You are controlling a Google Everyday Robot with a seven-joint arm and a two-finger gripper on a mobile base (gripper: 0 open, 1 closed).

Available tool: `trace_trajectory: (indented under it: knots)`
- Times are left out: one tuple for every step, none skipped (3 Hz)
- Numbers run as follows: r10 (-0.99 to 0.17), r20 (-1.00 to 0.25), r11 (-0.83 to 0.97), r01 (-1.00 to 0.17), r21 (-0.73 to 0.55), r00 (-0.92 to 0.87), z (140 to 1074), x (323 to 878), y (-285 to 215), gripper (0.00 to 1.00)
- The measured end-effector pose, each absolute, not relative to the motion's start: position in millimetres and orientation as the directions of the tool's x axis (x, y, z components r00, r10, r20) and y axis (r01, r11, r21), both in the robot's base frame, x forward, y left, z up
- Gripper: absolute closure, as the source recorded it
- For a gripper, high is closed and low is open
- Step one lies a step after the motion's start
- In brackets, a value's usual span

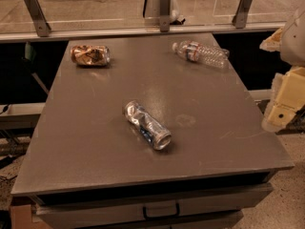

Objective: Move water bottle near orange can

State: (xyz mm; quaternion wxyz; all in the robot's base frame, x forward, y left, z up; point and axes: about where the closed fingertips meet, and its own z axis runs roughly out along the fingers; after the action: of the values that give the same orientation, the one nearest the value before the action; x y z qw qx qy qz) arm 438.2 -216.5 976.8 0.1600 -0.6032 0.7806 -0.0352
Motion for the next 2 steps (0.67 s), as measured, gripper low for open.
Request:
trace_trajectory:
  knots:
    - [-0.953,-0.207,0.27,-0.93,-0.248,-0.221,976.9,438.2,-216.5,0.0]
    - [-0.956,-0.215,0.251,-0.934,-0.255,-0.199,978.5,442.6,-213.8,0.0]
